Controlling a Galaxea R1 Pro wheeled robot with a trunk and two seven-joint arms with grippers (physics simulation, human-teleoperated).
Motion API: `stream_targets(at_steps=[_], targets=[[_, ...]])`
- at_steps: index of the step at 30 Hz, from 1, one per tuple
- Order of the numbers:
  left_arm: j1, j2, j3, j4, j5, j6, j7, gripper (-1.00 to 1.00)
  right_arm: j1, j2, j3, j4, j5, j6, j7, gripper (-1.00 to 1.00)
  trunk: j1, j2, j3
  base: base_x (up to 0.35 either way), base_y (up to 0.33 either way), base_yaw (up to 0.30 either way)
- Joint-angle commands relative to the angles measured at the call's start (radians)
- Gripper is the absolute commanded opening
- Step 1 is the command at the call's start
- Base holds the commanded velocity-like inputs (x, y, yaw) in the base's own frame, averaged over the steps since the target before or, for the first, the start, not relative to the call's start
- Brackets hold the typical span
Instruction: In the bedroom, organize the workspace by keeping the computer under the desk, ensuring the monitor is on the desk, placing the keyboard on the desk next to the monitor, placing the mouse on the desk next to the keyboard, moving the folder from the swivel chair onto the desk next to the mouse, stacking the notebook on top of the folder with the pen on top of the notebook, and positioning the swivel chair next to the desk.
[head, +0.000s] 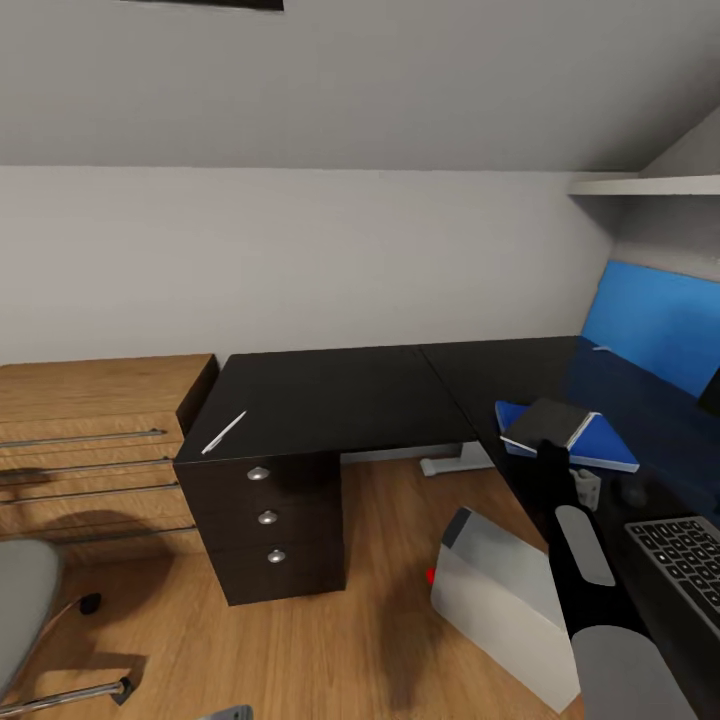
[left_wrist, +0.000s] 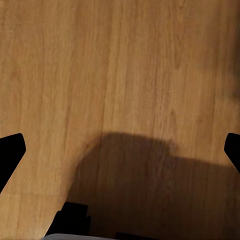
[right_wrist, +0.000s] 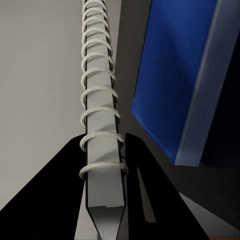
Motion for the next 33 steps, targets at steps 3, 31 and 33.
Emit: stream_targets(at_steps=[3, 31, 33], targets=[[0.0, -0.001, 0.001, -0.002, 0.01, 0.005, 0.004, 1.0, 0.0, -0.002, 0.001, -0.002, -0.009, -0.001, -0.003, -1.0, 0.0, 0.0, -0.001, 0.0, 0.0, -0.006], [0.0, 0.012, 0.003, -0.045, 0.01, -0.01, 0.01, 1.0, 0.015, -0.009, -0.005, -0.016, 0.0, 0.023, -0.001, -1.0, 0.0, 0.0, -0.001, 0.062, 0.0, 0.0], [0.0, 0.012, 0.003, -0.045, 0.01, -0.01, 0.01, 1.0, 0.015, -0.009, -0.005, -0.016, 0.0, 0.023, -0.001, -1.0, 0.0, 0.0, -0.001, 0.121, 0.0, 0.0]])
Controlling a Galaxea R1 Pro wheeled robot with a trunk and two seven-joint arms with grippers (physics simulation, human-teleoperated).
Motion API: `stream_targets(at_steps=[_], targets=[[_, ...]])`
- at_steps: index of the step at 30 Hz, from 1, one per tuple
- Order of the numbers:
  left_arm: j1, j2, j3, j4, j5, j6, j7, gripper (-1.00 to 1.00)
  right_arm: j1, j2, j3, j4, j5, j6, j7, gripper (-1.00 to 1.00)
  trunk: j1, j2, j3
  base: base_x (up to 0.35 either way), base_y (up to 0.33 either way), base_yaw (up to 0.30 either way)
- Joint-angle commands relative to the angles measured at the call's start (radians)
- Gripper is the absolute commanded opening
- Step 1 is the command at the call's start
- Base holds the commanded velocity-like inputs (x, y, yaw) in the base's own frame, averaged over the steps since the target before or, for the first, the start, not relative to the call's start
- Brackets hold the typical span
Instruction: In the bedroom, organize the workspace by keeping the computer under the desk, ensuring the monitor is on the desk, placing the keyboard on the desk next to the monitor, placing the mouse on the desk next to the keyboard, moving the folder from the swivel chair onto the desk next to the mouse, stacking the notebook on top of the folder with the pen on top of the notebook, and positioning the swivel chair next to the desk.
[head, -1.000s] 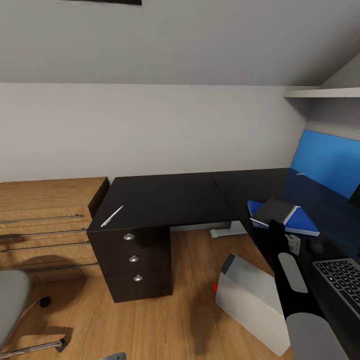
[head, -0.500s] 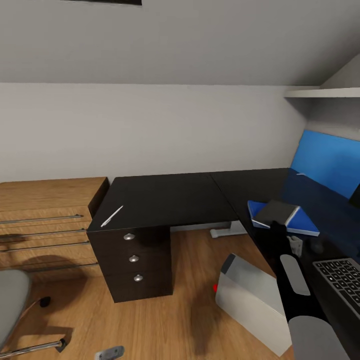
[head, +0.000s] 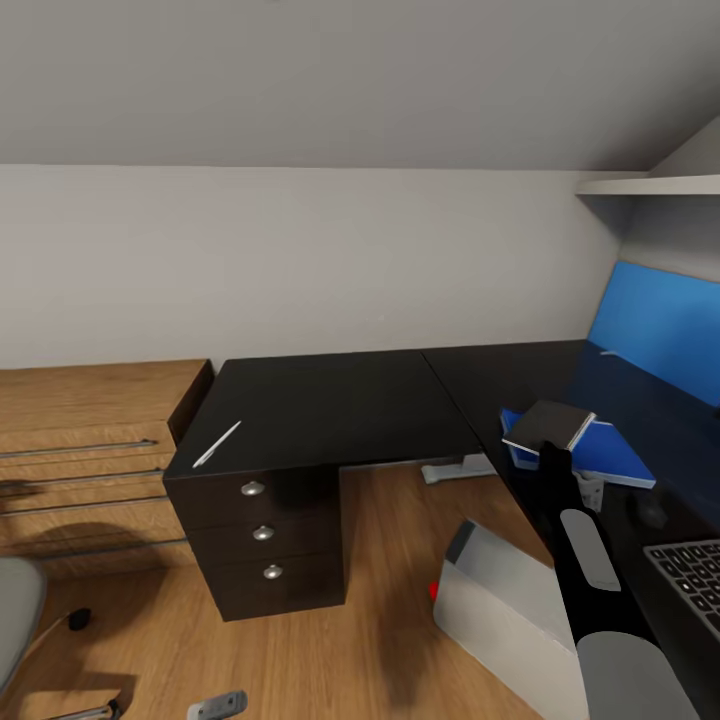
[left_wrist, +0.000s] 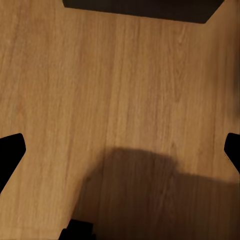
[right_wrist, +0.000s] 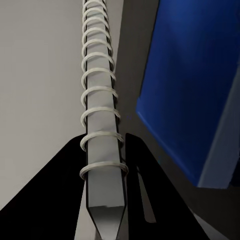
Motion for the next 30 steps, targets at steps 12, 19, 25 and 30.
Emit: stream_targets(at_steps=[12, 19, 25, 30], targets=[[0.0, 0.0, 0.002, 0.001, 0.009, 0.005, 0.004, 1.0, 0.0, 0.001, 0.002, -0.002, -0.01, -0.005, -0.003, -1.0, 0.0, 0.0, -0.001, 0.133, 0.0, 0.0], [0.0, -0.001, 0.002, 0.004, 0.009, 0.005, 0.005, 1.0, 0.0, 0.001, 0.0, -0.003, -0.01, -0.007, -0.003, -1.0, 0.0, 0.0, -0.001, 0.05, 0.0, -0.009], [0.0, -0.001, 0.002, 0.004, 0.009, 0.006, 0.005, 1.0, 0.0, 0.001, 0.0, -0.002, -0.01, -0.007, -0.003, -1.0, 0.0, 0.0, -0.001, 0.006, 0.0, -0.18], [0.0, 0.0, 0.002, 0.004, 0.009, 0.006, 0.005, 1.0, 0.0, 0.0, 0.0, -0.002, -0.01, -0.008, -0.003, -1.0, 0.0, 0.0, -0.001, 0.001, 0.0, -0.248]])
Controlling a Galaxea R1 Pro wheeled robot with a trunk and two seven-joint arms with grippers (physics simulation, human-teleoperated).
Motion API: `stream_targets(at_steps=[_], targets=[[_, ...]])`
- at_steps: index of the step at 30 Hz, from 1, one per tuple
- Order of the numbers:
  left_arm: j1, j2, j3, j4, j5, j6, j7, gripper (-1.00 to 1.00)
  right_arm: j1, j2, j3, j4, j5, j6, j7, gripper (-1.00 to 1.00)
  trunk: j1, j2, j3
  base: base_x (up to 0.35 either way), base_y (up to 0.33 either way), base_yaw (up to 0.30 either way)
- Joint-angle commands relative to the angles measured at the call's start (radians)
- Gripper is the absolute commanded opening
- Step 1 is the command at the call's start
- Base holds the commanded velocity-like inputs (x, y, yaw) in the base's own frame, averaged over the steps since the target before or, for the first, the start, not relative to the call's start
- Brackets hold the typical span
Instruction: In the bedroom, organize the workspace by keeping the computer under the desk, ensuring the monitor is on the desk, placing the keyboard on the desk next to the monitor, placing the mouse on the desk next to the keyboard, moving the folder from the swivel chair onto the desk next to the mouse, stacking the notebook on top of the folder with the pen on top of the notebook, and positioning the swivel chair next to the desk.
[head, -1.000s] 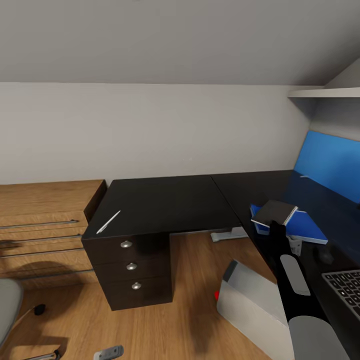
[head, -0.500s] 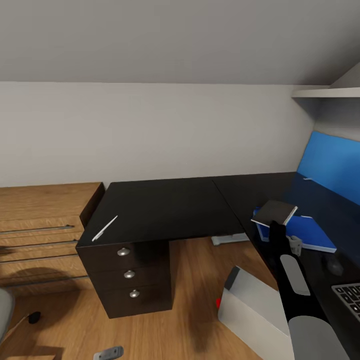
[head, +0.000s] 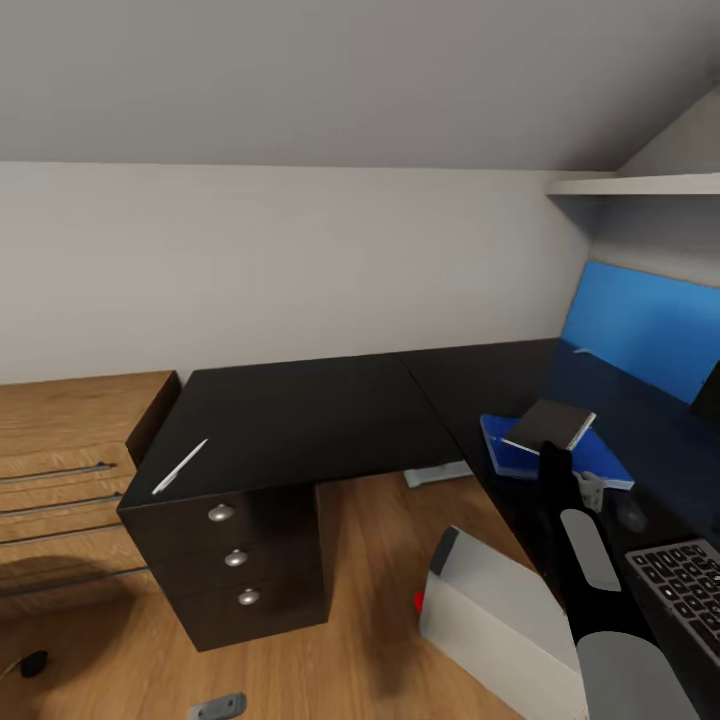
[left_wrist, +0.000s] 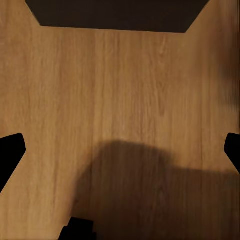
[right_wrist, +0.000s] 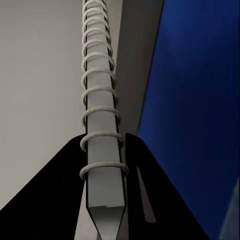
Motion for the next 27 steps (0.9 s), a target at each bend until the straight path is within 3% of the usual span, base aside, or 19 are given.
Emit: stream_targets(at_steps=[1, 9, 27], targets=[[0.0, -0.001, 0.001, -0.002, 0.009, 0.005, 0.004, 1.0, -0.001, 0.0, 0.002, -0.001, -0.01, -0.004, -0.004, -1.0, 0.0, 0.0, -0.001, 0.0, 0.0, -0.258], [0.0, -0.001, 0.001, -0.002, 0.011, 0.005, 0.004, 1.0, -0.001, -0.001, 0.002, -0.002, -0.01, -0.004, -0.004, -1.0, 0.0, 0.0, -0.001, 0.0, 0.0, -0.184], [0.0, 0.001, 0.001, -0.002, 0.011, 0.005, 0.002, 1.0, -0.001, -0.002, 0.002, -0.001, -0.01, -0.003, -0.004, -1.0, 0.0, 0.0, -0.001, 0.095, 0.0, -0.01]])
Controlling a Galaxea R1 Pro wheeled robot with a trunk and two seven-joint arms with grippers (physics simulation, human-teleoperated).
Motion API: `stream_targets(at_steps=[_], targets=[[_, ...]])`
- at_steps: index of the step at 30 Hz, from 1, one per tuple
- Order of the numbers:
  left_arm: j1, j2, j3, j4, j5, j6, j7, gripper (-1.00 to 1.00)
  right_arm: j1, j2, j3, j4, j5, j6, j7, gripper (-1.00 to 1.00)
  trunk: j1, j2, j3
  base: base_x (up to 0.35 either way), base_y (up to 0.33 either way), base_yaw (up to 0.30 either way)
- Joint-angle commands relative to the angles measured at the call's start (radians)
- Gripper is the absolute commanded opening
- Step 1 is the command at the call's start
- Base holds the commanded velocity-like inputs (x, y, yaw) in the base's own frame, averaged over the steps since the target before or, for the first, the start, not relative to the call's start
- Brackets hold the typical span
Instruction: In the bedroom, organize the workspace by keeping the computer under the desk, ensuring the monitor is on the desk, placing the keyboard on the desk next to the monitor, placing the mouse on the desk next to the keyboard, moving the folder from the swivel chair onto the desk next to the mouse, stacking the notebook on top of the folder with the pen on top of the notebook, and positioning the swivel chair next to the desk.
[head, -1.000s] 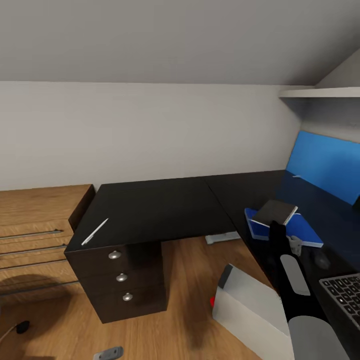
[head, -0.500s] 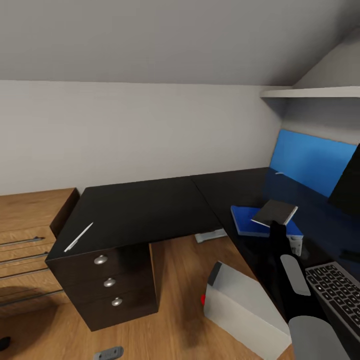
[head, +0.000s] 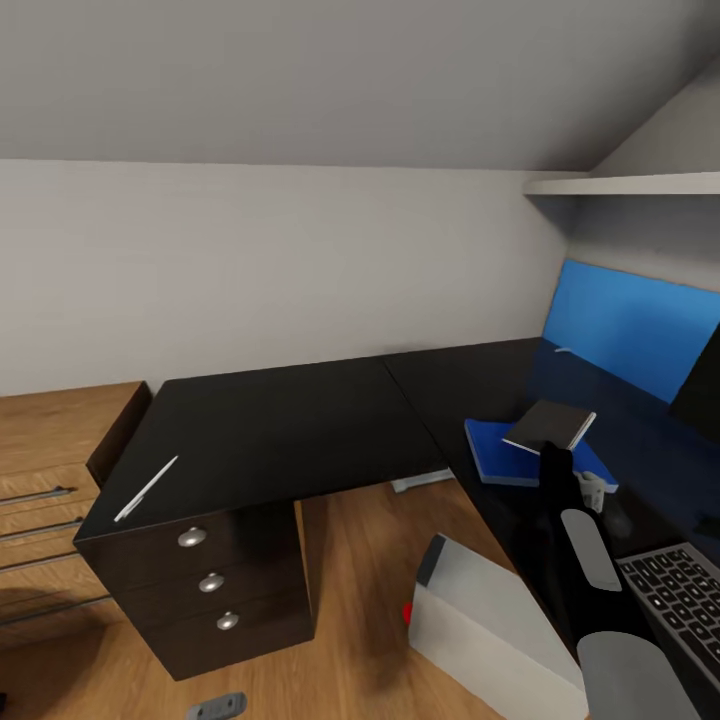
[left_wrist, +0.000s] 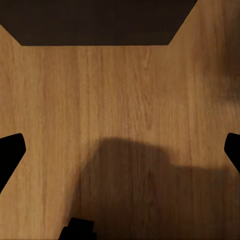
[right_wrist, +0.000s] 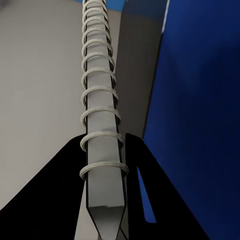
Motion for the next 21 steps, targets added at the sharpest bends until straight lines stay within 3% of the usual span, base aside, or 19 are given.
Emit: stream_targets(at_steps=[1, 21], targets=[[0.0, -0.001, 0.001, -0.002, 0.01, 0.005, 0.004, 1.0, 0.0, -0.001, 0.002, -0.001, -0.01, -0.004, -0.004, -1.0, 0.0, 0.0, -0.001, 0.02, 0.0, 0.0], [0.0, -0.001, 0.001, -0.001, 0.009, 0.005, 0.004, 1.0, 0.0, -0.001, 0.0, -0.001, -0.01, -0.004, -0.012, -1.0, 0.0, 0.0, -0.001, 0.003, 0.0, 0.0]])
